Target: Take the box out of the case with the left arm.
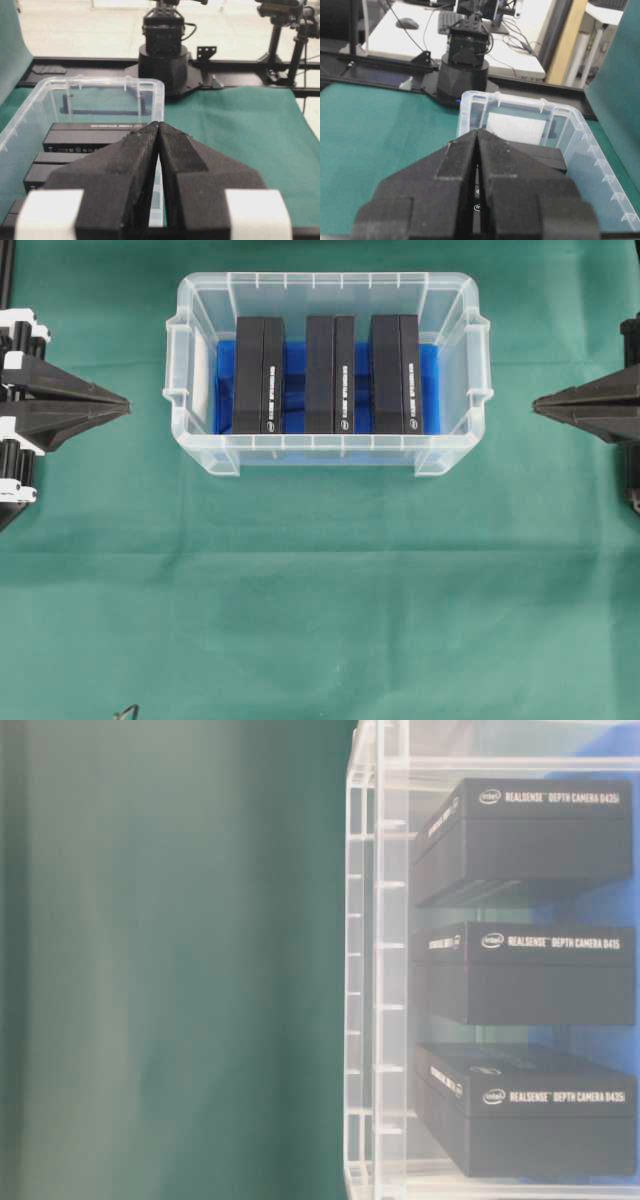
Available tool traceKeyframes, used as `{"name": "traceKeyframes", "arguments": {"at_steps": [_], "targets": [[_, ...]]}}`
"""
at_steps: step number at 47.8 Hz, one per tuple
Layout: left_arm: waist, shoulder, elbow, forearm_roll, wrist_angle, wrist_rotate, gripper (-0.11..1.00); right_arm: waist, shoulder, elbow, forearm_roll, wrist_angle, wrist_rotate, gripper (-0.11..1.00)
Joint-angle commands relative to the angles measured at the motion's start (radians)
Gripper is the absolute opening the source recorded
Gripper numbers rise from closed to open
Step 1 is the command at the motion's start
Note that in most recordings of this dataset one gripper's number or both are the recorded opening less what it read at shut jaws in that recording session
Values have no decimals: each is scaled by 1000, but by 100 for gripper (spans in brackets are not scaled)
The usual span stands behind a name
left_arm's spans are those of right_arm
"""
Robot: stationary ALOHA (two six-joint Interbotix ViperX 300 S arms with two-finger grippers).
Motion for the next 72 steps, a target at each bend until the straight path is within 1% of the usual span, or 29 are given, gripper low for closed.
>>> {"name": "traceKeyframes", "arguments": {"at_steps": [1, 5, 10, 15, 20, 23, 30, 33, 38, 42, 51, 55, 59, 63, 66, 67, 72], "targets": [[26, 9, -35, 23, -5, 5, 0, 2, 14, -12, 5, 0, 11, 0], [49, 9, -52, 23, 5, 3, 0, 2, 17, -28, 5, 32, 14, 0], [60, 11, -61, 23, 41, -3, 0, 2, 15, -60, 5, 101, 12, 0], [44, 8, -103, 23, 77, -14, 0, 0, 11, -109, 6, 155, 14, 0], [20, 9, -179, 23, 129, -23, 0, -2, 11, -195, 6, 221, 15, 0], [5, 11, -235, 23, 189, -21, 0, -2, 12, -247, 5, 264, 15, 0], [-5, 14, -368, 25, 388, -21, 0, -2, 20, -379, 6, 373, 15, 0], [-5, 14, -411, 25, 451, -21, 0, -2, 34, -437, 6, 426, 15, 0], [-5, 14, -460, 25, 528, -21, 0, -2, 54, -502, 5, 497, 15, 0], [-5, 14, -469, 25, 558, -21, 0, -2, 66, -529, 6, 538, 14, 0], [-5, 14, -474, 25, 600, -25, 0, -2, 67, -531, 5, 589, 18, 0], [-5, 15, -483, 23, 637, -26, 0, -2, 67, -532, 5, 634, 37, 0], [-5, 15, -502, 21, 721, -35, 0, -3, 74, -541, 5, 729, 67, 0], [-6, 17, -525, 20, 831, -74, 0, -5, 87, -560, 5, 881, 104, 0], [-6, 17, -543, 20, 937, -118, 0, -5, 101, -578, 2, 1008, 135, 0], [-6, 20, -549, 20, 974, -133, 0, -5, 109, -589, 2, 1075, 152, 0], [-8, 46, -588, 20, 1201, -201, 0, -5, 140, -627, -11, 1292, 190, 0]]}}
